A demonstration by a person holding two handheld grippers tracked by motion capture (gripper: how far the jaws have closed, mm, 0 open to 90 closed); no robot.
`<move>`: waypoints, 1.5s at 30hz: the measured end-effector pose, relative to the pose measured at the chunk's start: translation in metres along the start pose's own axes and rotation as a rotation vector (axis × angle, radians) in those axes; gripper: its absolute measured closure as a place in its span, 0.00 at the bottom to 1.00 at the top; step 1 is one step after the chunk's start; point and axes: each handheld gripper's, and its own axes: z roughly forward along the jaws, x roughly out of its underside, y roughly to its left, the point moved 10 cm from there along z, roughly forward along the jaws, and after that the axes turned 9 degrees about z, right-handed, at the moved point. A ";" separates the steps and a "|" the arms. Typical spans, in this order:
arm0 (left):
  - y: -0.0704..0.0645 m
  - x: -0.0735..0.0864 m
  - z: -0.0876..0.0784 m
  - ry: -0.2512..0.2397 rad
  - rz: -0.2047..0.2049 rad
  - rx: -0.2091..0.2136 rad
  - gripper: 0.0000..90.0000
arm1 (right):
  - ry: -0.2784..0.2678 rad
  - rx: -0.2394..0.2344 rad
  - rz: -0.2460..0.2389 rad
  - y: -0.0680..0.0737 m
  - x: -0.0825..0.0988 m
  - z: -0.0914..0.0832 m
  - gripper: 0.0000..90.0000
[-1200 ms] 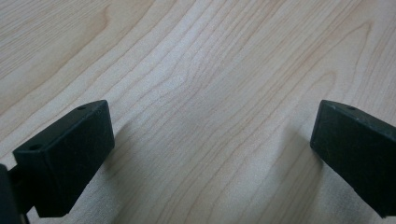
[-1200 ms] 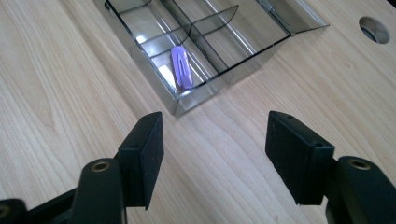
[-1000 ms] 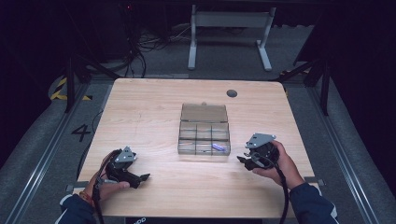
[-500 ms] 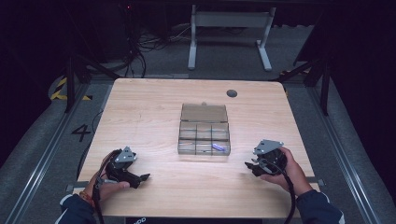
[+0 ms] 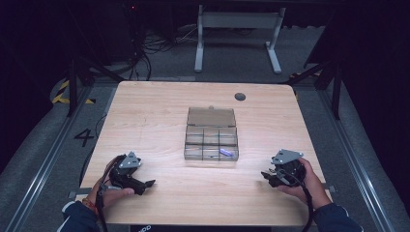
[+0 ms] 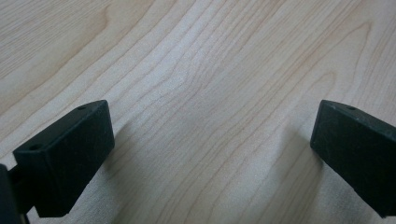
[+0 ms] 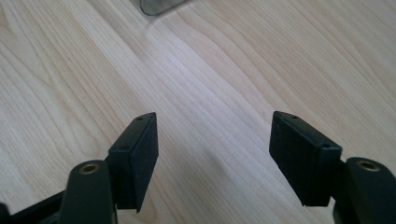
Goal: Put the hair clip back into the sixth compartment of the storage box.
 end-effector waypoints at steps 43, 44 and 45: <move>0.000 0.000 0.000 0.001 -0.002 -0.001 0.00 | -0.146 -0.037 0.306 -0.030 0.061 -0.003 0.22; 0.000 0.000 0.000 0.002 -0.002 -0.001 0.00 | -0.146 -0.037 0.306 -0.030 0.061 -0.003 0.22; 0.000 0.000 0.000 0.001 -0.002 -0.001 0.00 | -0.146 -0.037 0.306 -0.030 0.061 -0.003 0.22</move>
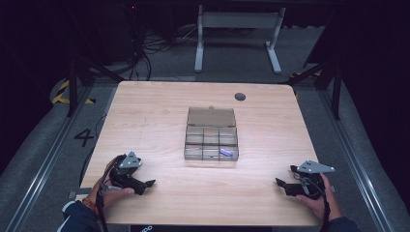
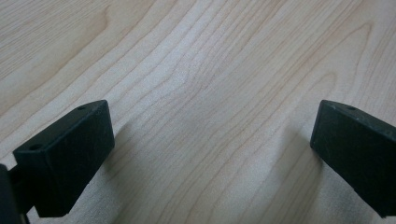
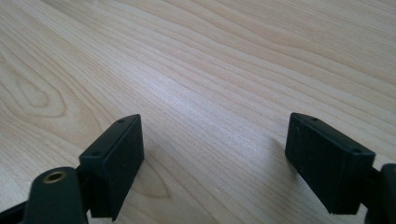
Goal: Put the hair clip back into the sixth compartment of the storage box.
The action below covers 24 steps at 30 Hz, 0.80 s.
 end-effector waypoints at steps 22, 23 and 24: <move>0.000 0.000 0.000 0.000 0.002 0.002 0.00 | 0.004 0.022 0.018 -0.002 0.000 0.001 0.19; 0.000 0.000 0.000 0.000 0.002 0.002 0.00 | 0.004 0.022 0.018 -0.002 0.000 0.001 0.19; 0.000 0.000 0.000 0.000 0.002 0.002 0.00 | 0.004 0.022 0.018 -0.002 0.000 0.001 0.19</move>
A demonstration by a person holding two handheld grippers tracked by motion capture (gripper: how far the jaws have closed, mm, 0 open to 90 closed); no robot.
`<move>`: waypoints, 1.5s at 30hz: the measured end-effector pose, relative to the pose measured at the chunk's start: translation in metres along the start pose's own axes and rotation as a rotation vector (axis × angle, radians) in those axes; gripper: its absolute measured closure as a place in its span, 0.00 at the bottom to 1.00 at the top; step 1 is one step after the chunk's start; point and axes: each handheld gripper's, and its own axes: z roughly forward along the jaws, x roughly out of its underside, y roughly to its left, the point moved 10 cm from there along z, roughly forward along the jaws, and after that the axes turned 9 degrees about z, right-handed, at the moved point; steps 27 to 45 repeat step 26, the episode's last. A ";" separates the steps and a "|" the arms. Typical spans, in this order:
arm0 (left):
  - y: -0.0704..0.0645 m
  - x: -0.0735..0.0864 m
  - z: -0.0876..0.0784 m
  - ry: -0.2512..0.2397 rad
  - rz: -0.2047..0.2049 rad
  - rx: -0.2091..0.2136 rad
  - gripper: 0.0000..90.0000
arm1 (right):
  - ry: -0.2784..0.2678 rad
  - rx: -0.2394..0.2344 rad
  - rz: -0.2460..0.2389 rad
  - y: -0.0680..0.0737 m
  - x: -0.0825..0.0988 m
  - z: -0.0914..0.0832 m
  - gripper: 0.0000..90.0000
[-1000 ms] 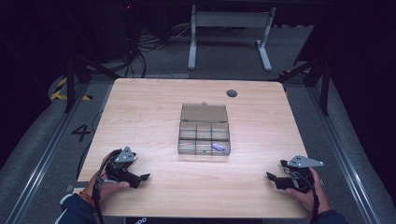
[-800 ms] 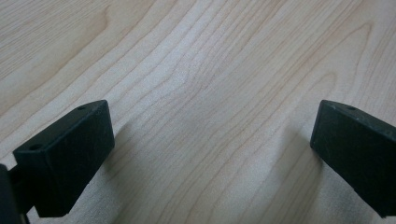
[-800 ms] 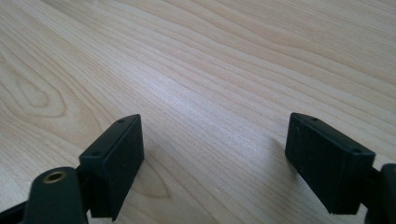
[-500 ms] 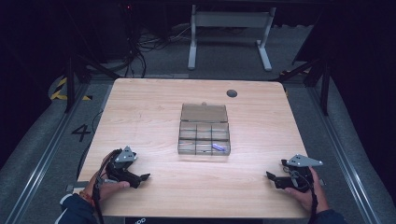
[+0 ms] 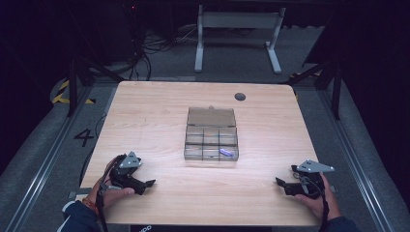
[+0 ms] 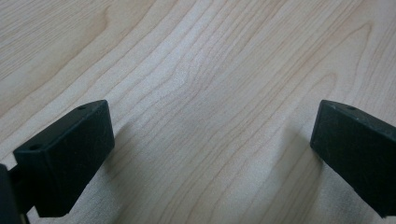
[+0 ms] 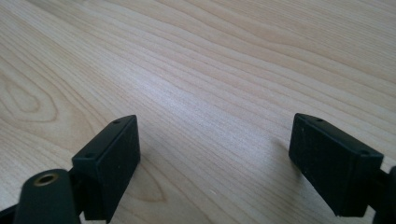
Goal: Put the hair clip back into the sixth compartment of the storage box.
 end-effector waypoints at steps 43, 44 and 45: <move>0.000 0.000 0.000 0.001 0.002 0.002 0.00 | -0.003 0.006 0.005 -0.001 -0.001 0.001 0.19; 0.000 0.000 0.000 0.001 0.002 0.002 0.00 | -0.003 0.006 0.005 -0.001 -0.001 0.001 0.19; 0.000 0.000 0.000 0.001 0.002 0.002 0.00 | -0.003 0.006 0.005 -0.001 -0.001 0.001 0.19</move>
